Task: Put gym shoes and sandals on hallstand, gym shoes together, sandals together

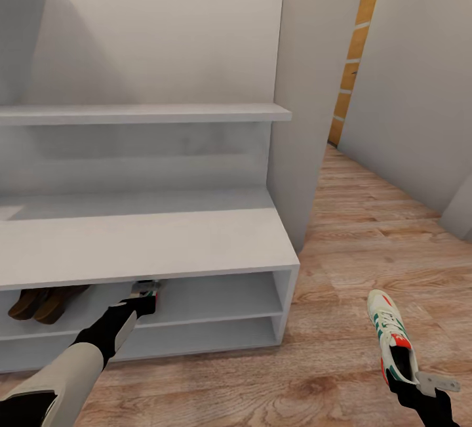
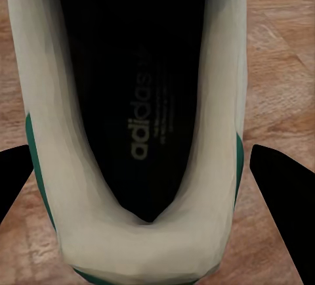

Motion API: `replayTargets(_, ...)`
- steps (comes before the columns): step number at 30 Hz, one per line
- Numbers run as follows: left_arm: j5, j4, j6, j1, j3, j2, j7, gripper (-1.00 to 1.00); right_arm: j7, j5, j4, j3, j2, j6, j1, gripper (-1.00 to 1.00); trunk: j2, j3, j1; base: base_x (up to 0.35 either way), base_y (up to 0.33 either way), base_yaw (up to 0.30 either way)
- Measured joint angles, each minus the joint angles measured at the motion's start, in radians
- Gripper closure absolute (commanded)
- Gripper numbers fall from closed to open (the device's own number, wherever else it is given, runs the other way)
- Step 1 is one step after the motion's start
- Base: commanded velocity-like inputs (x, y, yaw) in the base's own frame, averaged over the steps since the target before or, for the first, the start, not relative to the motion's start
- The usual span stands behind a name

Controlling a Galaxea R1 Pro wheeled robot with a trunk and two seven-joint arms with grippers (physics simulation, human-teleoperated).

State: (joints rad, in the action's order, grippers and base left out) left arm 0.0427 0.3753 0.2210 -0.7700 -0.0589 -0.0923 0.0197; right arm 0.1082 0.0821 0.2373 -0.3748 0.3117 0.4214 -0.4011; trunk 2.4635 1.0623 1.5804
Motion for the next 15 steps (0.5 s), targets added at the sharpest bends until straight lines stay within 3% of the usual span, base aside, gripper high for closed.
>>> replayTargets(11,0.0,0.0,-0.001,0.001,-0.002,-0.002,0.004,1.0,0.0,0.0,0.0,0.0,0.0,0.0,0.0,1.0,0.0,0.0,0.0,0.014,0.0,0.0)
replayTargets(12,0.001,0.0,-0.002,0.001,-0.002,-0.002,0.003,-1.0,0.0,0.0,0.0,0.0,0.0,0.0,0.0,1.0,0.0,0.0,0.0,0.005,0.0,0.0)
replayTargets(15,-0.001,0.0,-0.002,0.003,-0.001,-0.002,0.0,-1.0,0.0,0.0,0.0,0.0,0.0,0.0,0.0,1.0,0.0,0.0,0.0,0.002,0.0,0.0)
